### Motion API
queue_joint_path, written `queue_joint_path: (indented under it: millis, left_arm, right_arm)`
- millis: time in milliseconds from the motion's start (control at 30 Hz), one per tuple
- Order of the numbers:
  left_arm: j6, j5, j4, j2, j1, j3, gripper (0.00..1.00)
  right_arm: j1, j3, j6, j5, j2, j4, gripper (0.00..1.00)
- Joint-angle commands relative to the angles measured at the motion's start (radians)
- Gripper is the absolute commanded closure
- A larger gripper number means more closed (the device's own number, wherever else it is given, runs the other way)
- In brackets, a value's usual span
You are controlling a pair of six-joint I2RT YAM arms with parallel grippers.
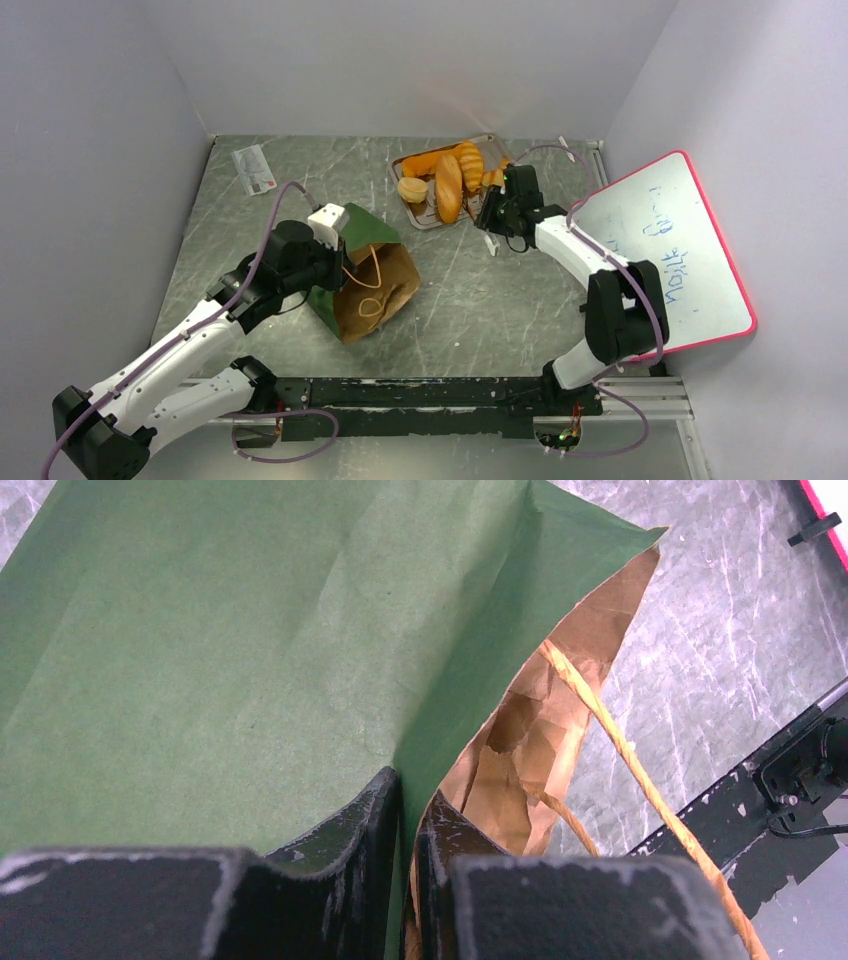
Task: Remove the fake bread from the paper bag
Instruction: Place the fake bread in the container.
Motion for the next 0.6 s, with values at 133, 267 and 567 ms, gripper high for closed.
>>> queue_joint_path:
  millis: [133,267,567]
  left_arm:
    - [-0.022,0.021,0.042,-0.022,0.009,-0.017,0.93]
    - [-0.031,0.02,0.053,-0.028,0.009,-0.027,0.93]
    - [-0.041,0.002,0.068,-0.031,0.01,-0.045,0.93]
  right_arm:
    - [-0.004,-0.064,0.025,-0.007,-0.124,-0.023,0.61]
    - [-0.003,-0.084,0.03,0.004,-0.172,-0.05,0.61]
    - [0.008,0.011,0.035,0.007,-0.36,-0.187,0.62]
